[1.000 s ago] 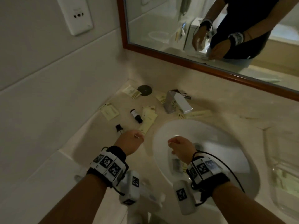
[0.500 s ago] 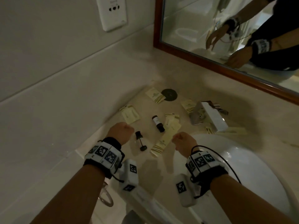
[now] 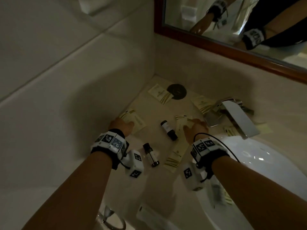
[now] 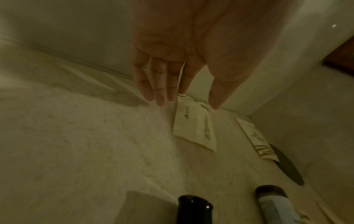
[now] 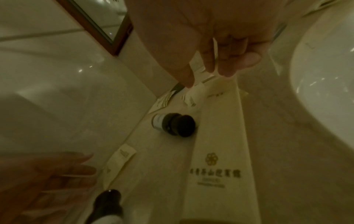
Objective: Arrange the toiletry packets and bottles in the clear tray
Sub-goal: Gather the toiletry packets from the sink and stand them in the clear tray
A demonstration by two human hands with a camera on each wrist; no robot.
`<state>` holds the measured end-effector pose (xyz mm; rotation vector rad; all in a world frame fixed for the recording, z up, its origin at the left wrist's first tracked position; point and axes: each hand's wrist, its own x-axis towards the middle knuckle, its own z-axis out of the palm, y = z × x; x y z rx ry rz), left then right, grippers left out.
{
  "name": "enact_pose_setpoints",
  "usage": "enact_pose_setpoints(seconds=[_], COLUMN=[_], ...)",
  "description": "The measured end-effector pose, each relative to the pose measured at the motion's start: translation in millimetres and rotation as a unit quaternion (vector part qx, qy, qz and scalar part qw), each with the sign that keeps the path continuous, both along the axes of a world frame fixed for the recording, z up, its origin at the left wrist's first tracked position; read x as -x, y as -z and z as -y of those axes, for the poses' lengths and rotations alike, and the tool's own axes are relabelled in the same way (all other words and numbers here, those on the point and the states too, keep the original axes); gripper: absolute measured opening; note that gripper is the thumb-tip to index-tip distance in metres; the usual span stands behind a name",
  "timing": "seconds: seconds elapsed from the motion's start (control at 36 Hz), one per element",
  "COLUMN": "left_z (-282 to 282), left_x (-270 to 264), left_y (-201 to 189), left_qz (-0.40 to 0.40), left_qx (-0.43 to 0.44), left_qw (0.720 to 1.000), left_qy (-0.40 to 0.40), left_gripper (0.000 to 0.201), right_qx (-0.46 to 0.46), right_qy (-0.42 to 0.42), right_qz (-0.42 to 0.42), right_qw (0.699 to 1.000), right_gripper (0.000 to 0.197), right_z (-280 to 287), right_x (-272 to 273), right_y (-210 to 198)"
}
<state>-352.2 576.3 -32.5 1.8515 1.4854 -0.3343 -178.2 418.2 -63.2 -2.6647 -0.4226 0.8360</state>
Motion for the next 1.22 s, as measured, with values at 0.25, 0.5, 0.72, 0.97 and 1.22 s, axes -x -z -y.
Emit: enact_pose_setpoints(seconds=[0.25, 0.5, 0.72, 0.97, 1.22], left_z=[-11, -11, -11, -6, -10], left_x=[-26, -30, -33, -36, -39], left_y=[22, 35, 40, 47, 44], left_qz=[-0.021, -0.047, -0.033, 0.022, 0.004], left_qx=[-0.036, -0.066, -0.063, -0.026, -0.031], left_qw=[0.999, 0.997, 0.997, 0.997, 0.999], left_qy=[0.03, -0.019, -0.003, -0.075, 0.017], left_gripper=[0.058, 0.061, 0.04, 0.09, 0.045], right_qx=[0.006, -0.046, -0.043, -0.085, -0.179], right_qy=[0.003, 0.024, 0.013, 0.053, 0.07], right_qz=[-0.004, -0.046, -0.028, -0.034, -0.021], right_qw=[1.0, 0.998, 0.999, 0.994, 0.981], right_gripper=[0.082, 0.079, 0.064, 0.056, 0.051], right_z=[-15, -21, -21, -16, -12], right_x=[-13, -16, -14, -9, -8], right_y=[15, 23, 19, 16, 11])
